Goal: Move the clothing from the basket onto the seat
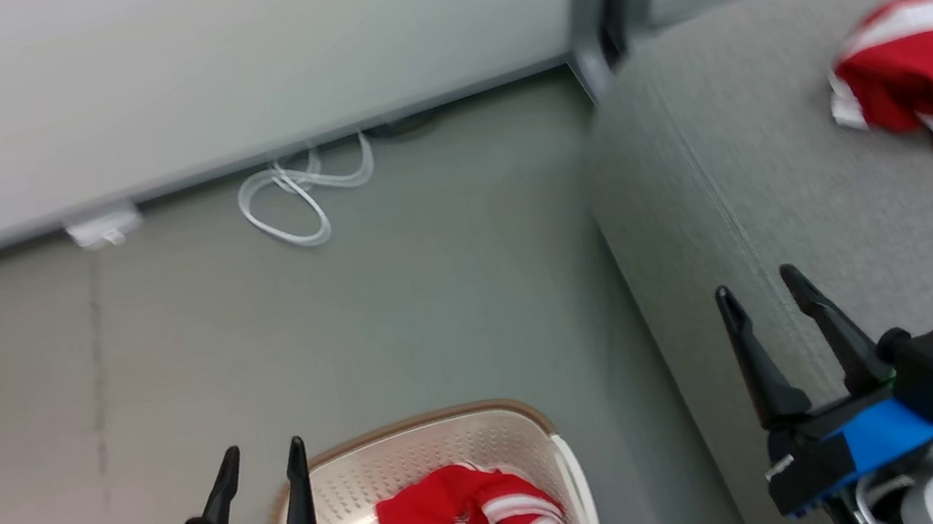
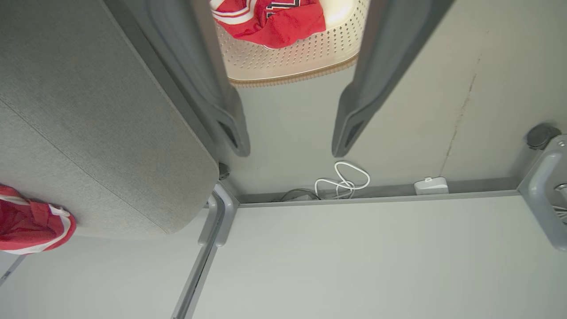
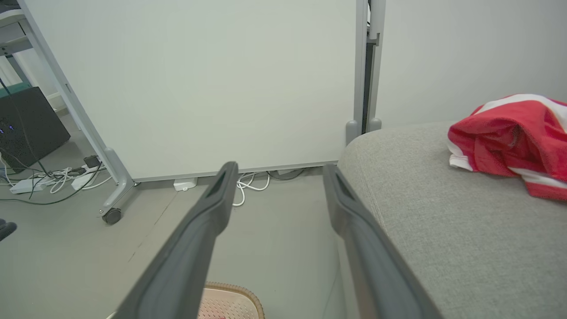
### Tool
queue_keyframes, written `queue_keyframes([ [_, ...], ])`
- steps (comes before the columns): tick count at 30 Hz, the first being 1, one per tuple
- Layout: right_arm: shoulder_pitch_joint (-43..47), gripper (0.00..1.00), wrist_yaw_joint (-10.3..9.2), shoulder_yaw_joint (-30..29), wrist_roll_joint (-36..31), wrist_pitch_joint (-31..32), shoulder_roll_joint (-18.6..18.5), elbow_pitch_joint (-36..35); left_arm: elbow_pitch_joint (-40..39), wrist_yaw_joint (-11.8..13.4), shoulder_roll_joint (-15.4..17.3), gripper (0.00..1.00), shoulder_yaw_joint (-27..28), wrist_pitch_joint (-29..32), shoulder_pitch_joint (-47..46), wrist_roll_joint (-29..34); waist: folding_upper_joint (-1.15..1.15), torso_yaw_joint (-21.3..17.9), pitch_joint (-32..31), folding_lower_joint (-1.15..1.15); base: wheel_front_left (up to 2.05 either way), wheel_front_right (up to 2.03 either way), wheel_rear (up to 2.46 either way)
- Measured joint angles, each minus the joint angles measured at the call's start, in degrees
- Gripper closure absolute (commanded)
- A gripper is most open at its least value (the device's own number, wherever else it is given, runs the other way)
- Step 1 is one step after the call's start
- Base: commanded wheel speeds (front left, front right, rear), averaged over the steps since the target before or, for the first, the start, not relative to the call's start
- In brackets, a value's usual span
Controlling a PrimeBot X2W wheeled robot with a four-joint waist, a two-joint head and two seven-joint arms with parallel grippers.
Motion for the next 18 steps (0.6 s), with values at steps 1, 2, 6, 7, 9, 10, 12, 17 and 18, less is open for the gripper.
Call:
queue_keyframes([
  [1, -0.7, 0.0, 0.0, 0.89, 0.07, -0.29, 0.0, -0.19, 1.21, -0.09, 0.2, 0.0, -0.35, 0.11, -0.83, -0.12, 0.0, -1.13, 1.15, 0.0, 0.0, 0.0, 0.0],
  [2, -1.43, 0.0, 0.0, 1.58, 0.2, -0.42, 0.0, -0.23, 2.56, -0.21, 0.32, 0.0, -0.88, 0.18, -1.82, -0.23, 0.0, -2.16, 2.25, 0.01, 0.0, 0.0, 0.0],
  [6, -3.81, 0.0, -0.01, 4.61, 0.82, -1.41, -0.01, -0.37, 8.53, -0.25, 0.96, 0.0, -3.01, 0.67, -6.09, -1.15, 0.0, -6.09, 7.01, 0.01, 0.0, 0.0, 0.0],
  [7, -4.43, 0.0, 0.0, 5.22, 1.04, -1.8, 0.01, -0.52, 10.17, -0.25, 1.15, 0.0, -3.38, 0.79, -7.12, -1.57, 0.0, -7.07, 8.35, 0.01, 0.0, 0.0, 0.0],
  [9, -5.67, 0.0, -0.01, 6.16, 1.34, -2.32, 0.0, -0.54, 13.37, -0.29, 1.34, 0.0, -3.93, 1.1, -9.37, -2.8, 0.0, -8.87, 10.96, 0.01, 0.0, 0.0, 0.0],
  [10, -6.31, 0.0, 0.0, 6.73, 1.63, -2.76, -0.01, -0.55, 15.05, -0.34, 1.6, 0.0, -4.21, 1.33, -10.53, -3.12, 0.0, -9.75, 12.29, 0.01, 0.0, 0.0, 0.0],
  [12, -7.37, 0.0, 0.0, 7.78, 2.19, -3.32, 0.0, -0.71, 17.93, -0.34, 2.0, 0.0, -5.57, 1.65, -12.71, -3.97, 0.0, -11.43, 15.04, 0.01, 0.0, 0.0, 0.0],
  [17, -10.15, 0.0, 0.0, 10.23, 2.53, -4.71, -0.01, -1.55, 24.23, -0.53, 3.24, 0.0, -9.03, 2.29, -19.13, -6.04, 0.0, -14.63, 21.9, 0.01, 0.0, 0.0, 0.0],
  [18, -10.64, 0.0, 0.0, 10.59, 2.55, -4.91, 0.02, -1.54, 25.54, -0.53, 3.76, 0.0, -9.78, 2.69, -20.35, -6.38, 0.0, -15.02, 23.1, 0.01, 0.0, 0.0, 0.0],
])
